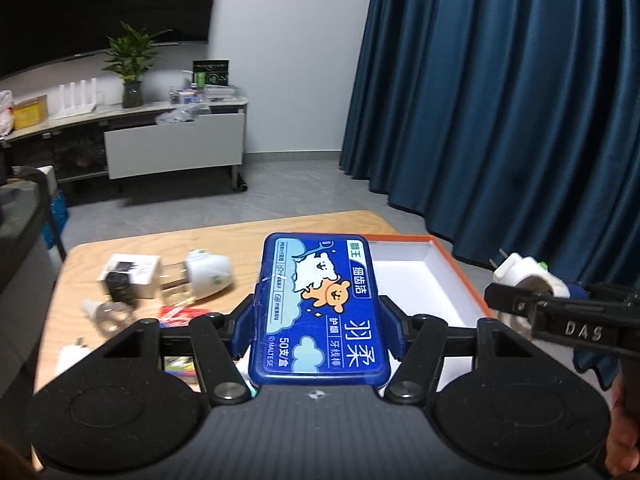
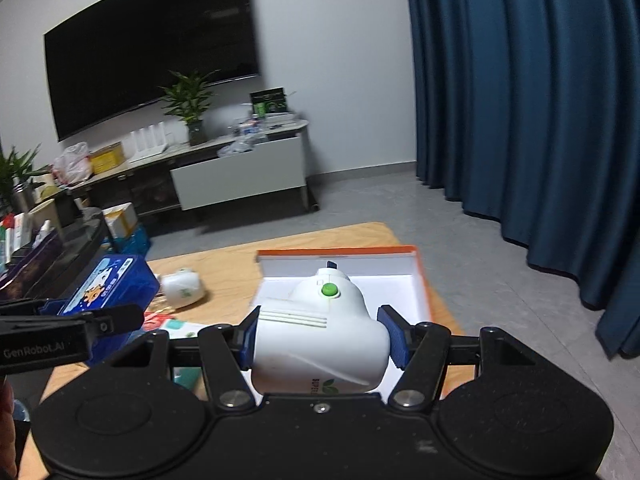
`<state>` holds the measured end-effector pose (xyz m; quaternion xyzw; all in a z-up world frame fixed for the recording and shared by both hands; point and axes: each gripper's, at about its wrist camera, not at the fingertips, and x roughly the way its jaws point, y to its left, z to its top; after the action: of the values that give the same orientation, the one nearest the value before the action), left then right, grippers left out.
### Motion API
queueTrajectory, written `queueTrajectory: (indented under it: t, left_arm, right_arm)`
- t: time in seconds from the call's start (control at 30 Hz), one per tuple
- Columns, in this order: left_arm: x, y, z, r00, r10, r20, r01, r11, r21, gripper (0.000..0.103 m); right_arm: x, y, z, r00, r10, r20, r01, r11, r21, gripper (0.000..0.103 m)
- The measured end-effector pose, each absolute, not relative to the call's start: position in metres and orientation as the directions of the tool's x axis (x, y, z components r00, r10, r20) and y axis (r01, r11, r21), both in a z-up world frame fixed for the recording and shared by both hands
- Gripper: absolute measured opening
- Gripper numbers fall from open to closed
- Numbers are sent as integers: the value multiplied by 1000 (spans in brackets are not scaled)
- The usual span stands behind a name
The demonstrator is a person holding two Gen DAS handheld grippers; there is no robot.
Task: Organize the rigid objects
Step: 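Carry the blue tin and white diffuser over the open white box with both grippers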
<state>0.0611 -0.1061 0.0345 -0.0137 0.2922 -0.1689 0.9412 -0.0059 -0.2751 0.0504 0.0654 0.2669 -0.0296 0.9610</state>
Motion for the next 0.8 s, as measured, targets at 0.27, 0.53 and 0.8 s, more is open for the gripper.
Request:
queueTrajectory:
  t: [0.27, 0.53, 0.8]
  left_arm:
    - [96, -132, 38, 725, -352, -592, 345, 929, -130, 63]
    - [126, -148, 49, 719, -361, -594, 369, 922, -115, 63]
    - [141, -159, 37, 698, -353, -623, 348, 927, -136, 63]
  right_arm:
    - [24, -298, 43, 831, -20, -557, 123, 981, 149, 72]
    - [58, -315, 49, 821, -30, -571, 133, 981, 140, 72]
    - [88, -332, 39, 801, -38, -597, 143, 981, 128, 72]
